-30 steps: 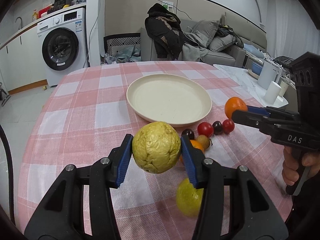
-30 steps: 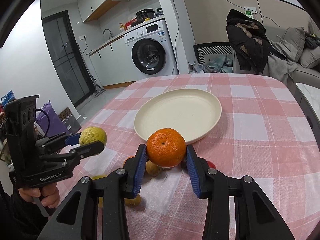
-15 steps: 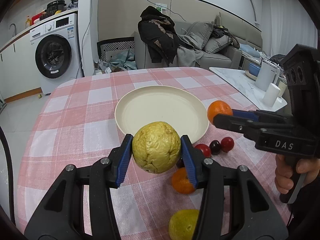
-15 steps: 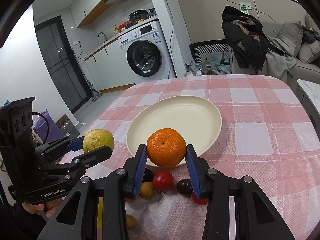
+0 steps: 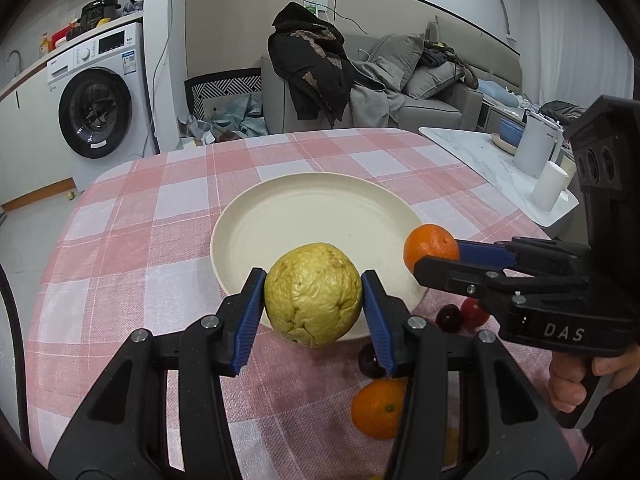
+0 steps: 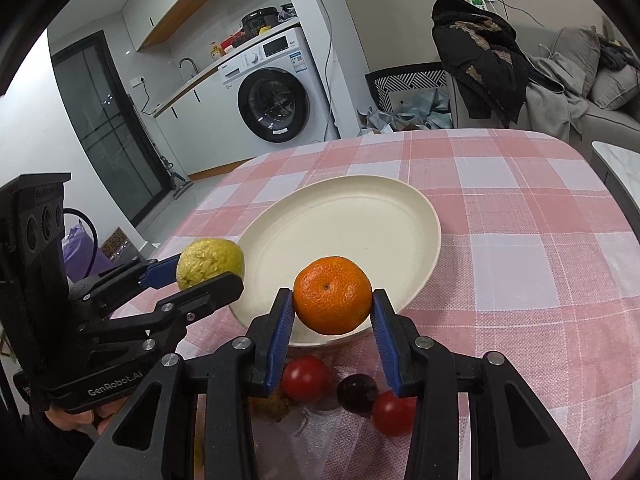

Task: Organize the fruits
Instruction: 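Carry the yellow fruit and orange to the cream plate and release both, then move both tools back toward the remaining fruits on the cloth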

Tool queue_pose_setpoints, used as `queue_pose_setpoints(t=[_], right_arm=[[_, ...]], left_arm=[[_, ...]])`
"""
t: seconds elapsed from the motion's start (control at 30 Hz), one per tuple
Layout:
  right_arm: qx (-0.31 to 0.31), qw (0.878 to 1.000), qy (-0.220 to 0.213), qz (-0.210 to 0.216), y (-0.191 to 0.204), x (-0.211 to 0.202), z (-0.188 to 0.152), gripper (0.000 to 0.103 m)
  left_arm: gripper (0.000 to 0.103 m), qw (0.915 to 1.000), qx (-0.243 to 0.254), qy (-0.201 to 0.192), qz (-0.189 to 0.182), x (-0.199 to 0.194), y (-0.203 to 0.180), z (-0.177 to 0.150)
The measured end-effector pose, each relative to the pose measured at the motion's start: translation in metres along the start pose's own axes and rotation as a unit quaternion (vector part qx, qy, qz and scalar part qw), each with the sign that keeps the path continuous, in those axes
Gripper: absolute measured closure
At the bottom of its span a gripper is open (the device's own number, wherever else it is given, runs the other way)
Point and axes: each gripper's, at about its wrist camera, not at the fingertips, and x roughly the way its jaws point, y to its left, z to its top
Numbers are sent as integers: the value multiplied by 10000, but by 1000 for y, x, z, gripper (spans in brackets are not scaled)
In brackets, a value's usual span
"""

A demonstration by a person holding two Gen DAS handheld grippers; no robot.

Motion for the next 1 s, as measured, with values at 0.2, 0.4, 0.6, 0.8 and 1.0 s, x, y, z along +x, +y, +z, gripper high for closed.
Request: queue_pose_setpoints(t=[0.2,0.4,0.6,0.8,1.0], right_arm=[[100,9999,22,-44,-6,5,1,63],[112,9998,110,-124,-7,10,2,63],[114,9997,159,-121,-8,12,2,62],[-27,9997,-108,-210,-4,-1,3,48],[-280,9984,-213,-442,2,-20,-1,10]], left_arm=[[58,10000,-28,68,-2,15,-1,3],[58,9999,72,147,41,26,-4,0],[58,9999,137,-11,85,22,-7,3],[52,10000,36,-22,54,7,-2,3],[21,9996,45,-277,64,-27,2,-4]])
